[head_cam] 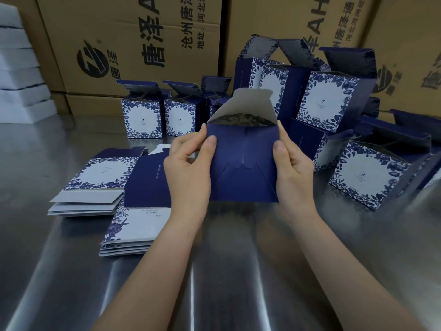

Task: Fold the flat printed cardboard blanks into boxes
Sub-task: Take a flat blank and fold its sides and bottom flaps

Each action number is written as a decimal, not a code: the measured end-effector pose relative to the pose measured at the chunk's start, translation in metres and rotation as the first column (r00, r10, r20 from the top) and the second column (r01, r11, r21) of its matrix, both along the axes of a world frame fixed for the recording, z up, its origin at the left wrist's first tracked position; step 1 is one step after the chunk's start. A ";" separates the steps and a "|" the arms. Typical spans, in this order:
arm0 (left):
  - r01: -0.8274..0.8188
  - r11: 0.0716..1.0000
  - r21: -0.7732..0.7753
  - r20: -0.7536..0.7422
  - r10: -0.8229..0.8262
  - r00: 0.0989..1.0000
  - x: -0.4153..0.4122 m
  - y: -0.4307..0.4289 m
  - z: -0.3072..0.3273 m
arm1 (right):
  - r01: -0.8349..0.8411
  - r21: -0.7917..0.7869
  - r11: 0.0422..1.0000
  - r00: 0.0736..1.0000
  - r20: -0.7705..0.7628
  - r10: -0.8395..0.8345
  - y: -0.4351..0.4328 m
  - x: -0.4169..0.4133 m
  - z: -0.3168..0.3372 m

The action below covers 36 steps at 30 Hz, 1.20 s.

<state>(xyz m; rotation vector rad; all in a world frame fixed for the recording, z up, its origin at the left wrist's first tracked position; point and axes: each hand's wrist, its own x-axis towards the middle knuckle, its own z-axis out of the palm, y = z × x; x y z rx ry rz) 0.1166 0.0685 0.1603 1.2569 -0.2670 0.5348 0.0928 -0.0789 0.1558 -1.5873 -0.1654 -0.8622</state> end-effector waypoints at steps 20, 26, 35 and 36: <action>0.474 0.880 -0.017 0.166 -0.465 0.869 -0.003 0.001 0.004 | -0.124 -0.075 0.989 0.987 0.089 0.131 -0.008 -0.012 0.017; 0.458 0.887 -0.054 0.099 -0.452 0.887 -0.002 -0.001 0.004 | -0.166 0.094 0.982 0.985 0.064 0.160 -0.007 -0.009 0.017; 0.488 0.873 -0.006 0.047 -0.487 0.872 -0.001 0.004 0.003 | -0.287 0.036 0.957 0.958 0.007 0.287 -0.011 -0.010 0.018; 0.496 0.868 0.007 0.044 -0.496 0.867 0.000 0.005 0.003 | -0.278 0.031 0.960 0.961 0.001 0.278 -0.011 -0.010 0.018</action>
